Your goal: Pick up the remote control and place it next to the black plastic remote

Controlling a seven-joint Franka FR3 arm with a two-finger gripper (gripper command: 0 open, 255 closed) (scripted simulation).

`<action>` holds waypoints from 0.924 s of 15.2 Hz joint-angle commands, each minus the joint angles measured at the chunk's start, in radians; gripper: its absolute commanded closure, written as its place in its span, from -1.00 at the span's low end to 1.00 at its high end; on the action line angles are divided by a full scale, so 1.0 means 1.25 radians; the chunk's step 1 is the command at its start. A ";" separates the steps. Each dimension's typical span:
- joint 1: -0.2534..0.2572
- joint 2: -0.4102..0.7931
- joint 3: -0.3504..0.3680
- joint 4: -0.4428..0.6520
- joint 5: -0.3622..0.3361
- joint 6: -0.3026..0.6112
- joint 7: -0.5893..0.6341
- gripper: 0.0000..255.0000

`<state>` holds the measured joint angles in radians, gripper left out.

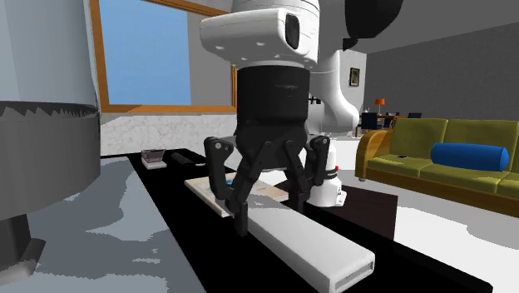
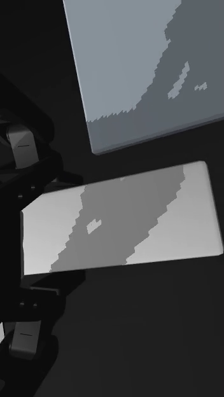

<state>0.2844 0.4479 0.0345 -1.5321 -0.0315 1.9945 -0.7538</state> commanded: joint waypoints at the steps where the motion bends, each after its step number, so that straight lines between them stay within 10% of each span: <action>1: 0.000 -0.004 0.000 0.017 0.000 -0.021 -0.001 1.00; 14: -0.113 -0.238 -0.056 -0.313 0.021 0.077 -0.174 1.00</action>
<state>0.1542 0.1729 -0.0284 -1.8883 -0.0072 2.0781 -0.9512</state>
